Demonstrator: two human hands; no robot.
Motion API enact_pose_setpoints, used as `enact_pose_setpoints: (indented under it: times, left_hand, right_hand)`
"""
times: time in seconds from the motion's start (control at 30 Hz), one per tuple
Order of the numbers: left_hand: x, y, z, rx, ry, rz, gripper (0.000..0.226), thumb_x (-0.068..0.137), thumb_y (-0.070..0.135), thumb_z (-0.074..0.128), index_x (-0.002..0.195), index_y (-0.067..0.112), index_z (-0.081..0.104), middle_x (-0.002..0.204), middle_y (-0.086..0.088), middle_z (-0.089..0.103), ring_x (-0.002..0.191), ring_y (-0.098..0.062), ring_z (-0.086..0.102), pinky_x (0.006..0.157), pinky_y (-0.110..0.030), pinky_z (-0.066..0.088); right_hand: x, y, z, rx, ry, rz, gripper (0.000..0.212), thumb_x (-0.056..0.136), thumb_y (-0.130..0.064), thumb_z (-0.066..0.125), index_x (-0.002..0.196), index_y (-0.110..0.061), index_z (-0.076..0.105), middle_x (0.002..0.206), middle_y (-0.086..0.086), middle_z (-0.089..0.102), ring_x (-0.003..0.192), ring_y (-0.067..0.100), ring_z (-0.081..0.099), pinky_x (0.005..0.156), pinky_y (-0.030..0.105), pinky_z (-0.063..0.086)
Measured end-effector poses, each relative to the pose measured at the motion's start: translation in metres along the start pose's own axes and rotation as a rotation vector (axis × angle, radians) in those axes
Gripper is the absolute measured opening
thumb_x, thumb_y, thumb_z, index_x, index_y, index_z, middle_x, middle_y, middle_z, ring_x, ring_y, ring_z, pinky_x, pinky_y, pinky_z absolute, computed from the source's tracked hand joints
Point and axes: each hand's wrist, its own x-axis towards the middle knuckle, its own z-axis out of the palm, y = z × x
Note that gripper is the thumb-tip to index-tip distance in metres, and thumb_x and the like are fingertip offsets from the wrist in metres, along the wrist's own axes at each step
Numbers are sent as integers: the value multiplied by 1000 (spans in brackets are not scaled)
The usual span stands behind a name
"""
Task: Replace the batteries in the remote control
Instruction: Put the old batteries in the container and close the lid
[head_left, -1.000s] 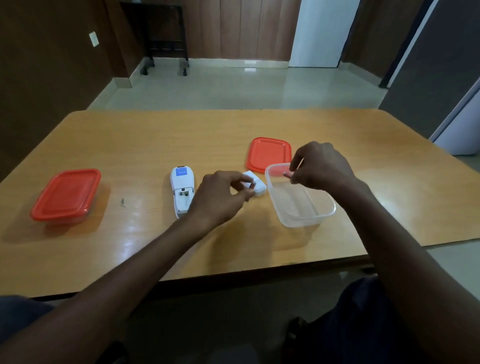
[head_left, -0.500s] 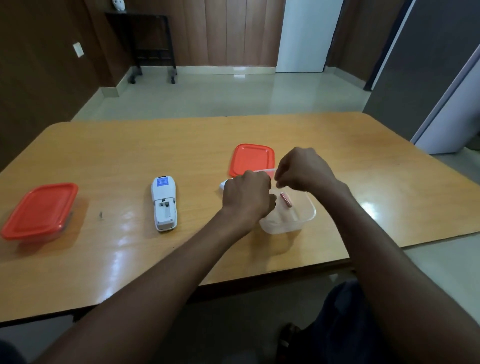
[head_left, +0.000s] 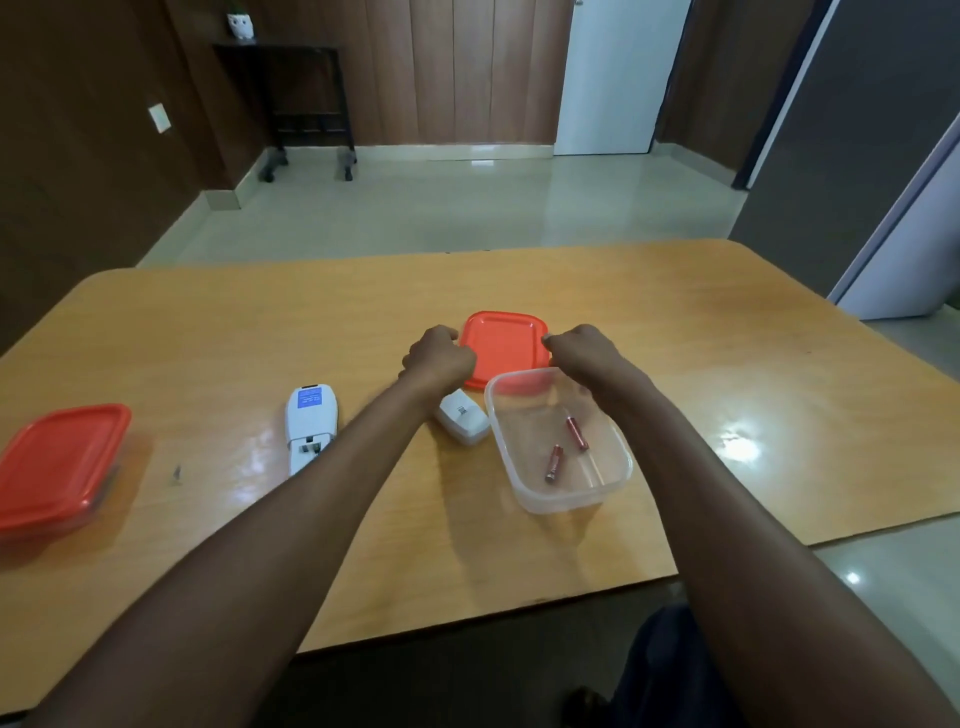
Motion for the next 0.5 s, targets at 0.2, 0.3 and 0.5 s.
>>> enact_pose_setpoints:
  times: [0.2, 0.3, 0.5]
  left_hand:
    - [1, 11, -1, -537, 58, -3, 61, 81, -8, 72, 138, 7, 56, 121, -14, 67, 100, -32, 70, 86, -44, 62]
    - [-15, 23, -5, -682, -4, 177, 54, 79, -17, 66, 127, 8, 66, 107, -5, 71, 98, -25, 70, 87, -39, 61]
    - [-39, 12, -11, -349, 101, 598, 38, 83, -3, 76, 87, 34, 78, 99, 12, 67, 97, -4, 65, 85, -18, 55]
  right_hand:
    - [-3, -10, -6, 266, -31, 19, 48, 86, -35, 69, 122, -5, 64, 120, 9, 66, 110, 25, 57, 78, 36, 43]
    - [-8, -17, -16, 426, 30, -42, 34, 95, -34, 59, 119, -13, 67, 115, 4, 68, 100, 21, 55, 72, 34, 40]
    - [-30, -17, -50, 925, -39, 0, 42, 96, -33, 38, 112, -3, 63, 96, 18, 69, 83, 37, 69, 69, 43, 60]
